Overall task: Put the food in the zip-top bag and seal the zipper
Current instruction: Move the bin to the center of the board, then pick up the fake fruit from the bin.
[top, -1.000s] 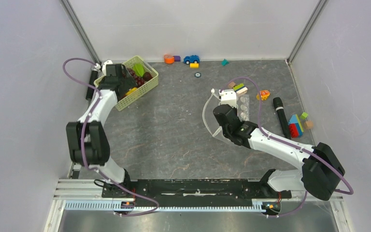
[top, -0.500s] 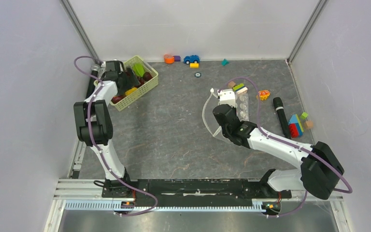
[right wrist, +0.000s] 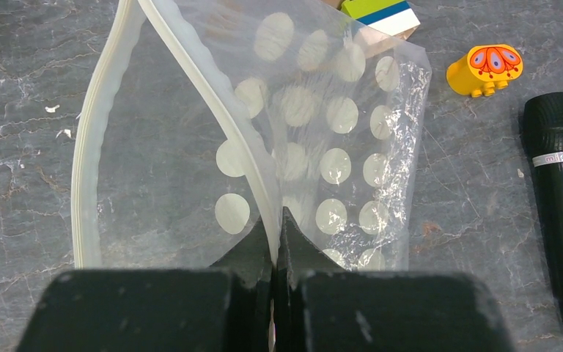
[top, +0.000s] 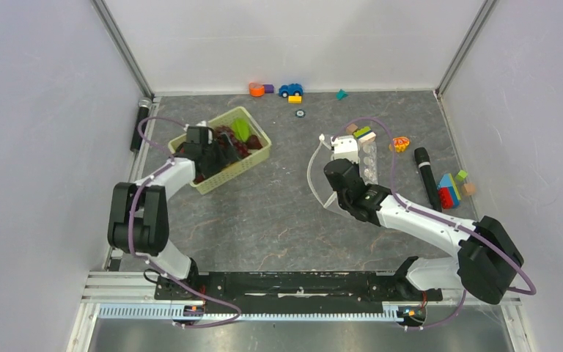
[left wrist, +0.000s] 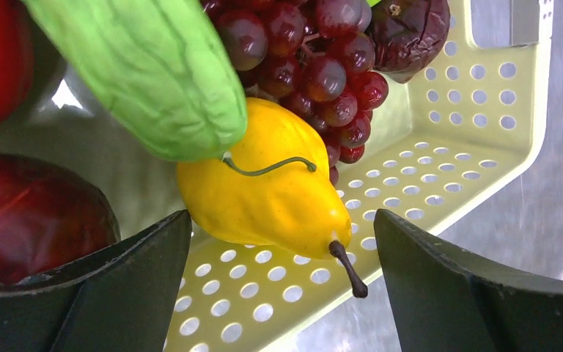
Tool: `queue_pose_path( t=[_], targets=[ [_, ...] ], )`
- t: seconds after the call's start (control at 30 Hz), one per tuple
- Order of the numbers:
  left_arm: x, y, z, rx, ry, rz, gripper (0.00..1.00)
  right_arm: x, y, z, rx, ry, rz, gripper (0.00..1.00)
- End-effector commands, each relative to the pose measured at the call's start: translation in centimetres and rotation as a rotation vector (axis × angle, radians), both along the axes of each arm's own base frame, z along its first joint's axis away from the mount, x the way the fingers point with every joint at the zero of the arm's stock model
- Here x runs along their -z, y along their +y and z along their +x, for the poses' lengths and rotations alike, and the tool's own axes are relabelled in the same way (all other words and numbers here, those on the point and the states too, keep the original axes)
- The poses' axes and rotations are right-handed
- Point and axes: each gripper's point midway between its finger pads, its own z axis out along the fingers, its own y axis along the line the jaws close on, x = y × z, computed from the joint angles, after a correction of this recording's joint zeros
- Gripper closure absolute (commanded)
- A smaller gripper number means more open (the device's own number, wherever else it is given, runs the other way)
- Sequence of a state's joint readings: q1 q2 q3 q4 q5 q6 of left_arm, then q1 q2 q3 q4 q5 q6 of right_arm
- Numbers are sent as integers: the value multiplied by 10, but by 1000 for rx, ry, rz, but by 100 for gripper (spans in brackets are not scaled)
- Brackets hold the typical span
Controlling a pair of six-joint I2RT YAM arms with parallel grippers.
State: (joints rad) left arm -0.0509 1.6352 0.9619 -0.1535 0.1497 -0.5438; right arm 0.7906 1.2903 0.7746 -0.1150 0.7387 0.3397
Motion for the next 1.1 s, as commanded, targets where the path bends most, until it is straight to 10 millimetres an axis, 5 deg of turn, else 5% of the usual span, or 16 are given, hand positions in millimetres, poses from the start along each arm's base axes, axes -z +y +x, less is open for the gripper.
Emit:
queue_pose_path(
  t=[0.0, 0.17, 0.3, 0.43, 0.73, 1.07],
  targets=[
    [-2, -62, -46, 76, 34, -45, 0, -14, 0, 2, 7, -47, 43, 100],
    [-29, -94, -69, 83, -41, -59, 0, -13, 1, 2, 1, -43, 42, 100],
    [-50, -84, -69, 30, -98, 24, 0, -13, 1, 1, -6, -43, 47, 100],
    [-46, -80, -72, 23, -81, 48, 0, -15, -1, -1, -4, -50, 50, 100],
    [-40, -118, -78, 178, -66, 130, 1, -15, -1, -2, -9, -47, 49, 100],
    [-31, -102, -76, 124, -16, 325, 13, -18, -6, -5, -5, -60, 59, 100]
  ],
)
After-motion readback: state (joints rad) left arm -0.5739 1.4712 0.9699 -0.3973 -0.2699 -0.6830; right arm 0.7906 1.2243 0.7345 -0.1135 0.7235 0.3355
